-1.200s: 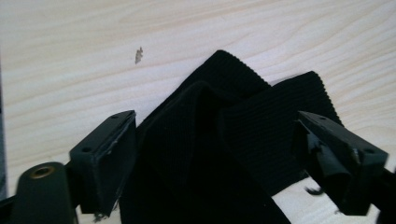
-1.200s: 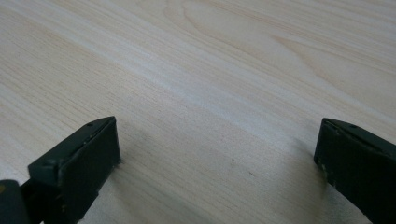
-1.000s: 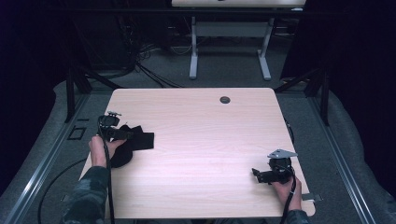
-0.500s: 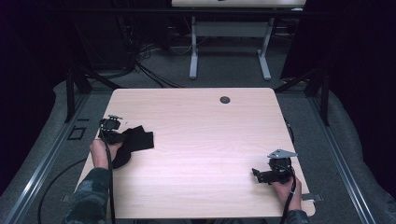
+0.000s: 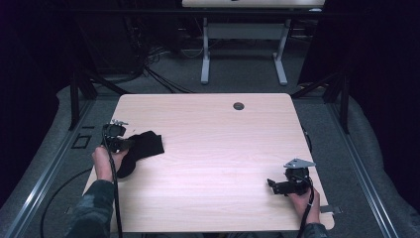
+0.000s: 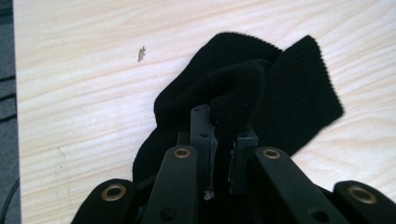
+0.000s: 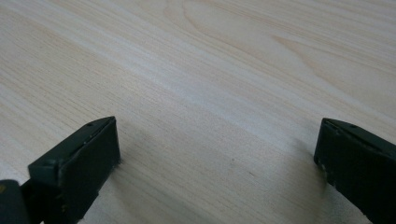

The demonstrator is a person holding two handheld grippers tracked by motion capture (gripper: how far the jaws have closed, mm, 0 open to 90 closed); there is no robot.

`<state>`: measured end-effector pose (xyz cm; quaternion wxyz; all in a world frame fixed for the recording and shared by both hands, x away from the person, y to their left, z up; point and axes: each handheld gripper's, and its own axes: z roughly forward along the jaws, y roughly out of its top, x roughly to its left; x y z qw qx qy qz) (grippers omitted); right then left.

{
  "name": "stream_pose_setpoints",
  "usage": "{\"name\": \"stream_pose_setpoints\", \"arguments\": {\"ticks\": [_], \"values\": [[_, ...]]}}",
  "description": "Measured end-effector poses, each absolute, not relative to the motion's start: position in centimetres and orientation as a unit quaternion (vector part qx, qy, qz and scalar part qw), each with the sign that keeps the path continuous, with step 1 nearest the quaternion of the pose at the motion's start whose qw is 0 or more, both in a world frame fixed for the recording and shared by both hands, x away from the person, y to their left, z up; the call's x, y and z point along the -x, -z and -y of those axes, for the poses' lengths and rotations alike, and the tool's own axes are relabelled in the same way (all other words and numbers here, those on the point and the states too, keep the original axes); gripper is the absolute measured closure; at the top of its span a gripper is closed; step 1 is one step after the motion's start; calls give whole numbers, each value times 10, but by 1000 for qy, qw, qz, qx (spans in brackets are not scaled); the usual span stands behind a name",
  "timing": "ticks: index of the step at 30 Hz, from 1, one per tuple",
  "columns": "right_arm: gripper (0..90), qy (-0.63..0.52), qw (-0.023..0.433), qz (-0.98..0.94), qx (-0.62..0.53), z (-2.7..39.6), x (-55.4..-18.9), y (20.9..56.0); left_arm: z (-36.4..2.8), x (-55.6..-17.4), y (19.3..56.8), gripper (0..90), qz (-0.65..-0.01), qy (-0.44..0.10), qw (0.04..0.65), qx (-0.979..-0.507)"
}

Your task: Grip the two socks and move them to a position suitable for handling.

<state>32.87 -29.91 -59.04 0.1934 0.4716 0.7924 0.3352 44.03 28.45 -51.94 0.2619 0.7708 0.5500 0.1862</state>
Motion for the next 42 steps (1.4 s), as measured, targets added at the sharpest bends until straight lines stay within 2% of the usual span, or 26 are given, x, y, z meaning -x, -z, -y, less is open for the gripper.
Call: {"name": "stream_pose_setpoints", "arguments": {"ticks": [18, 42], "values": [[0, -335, 193, -793, -471, 299, -329, 590, -281, -419, 478, 840, -512, -214, 302, -775], [0, -334, 194, -792, -472, 299, -329, 590, -237, -387, 424, 840, -436, -229, 357, -794]]}}
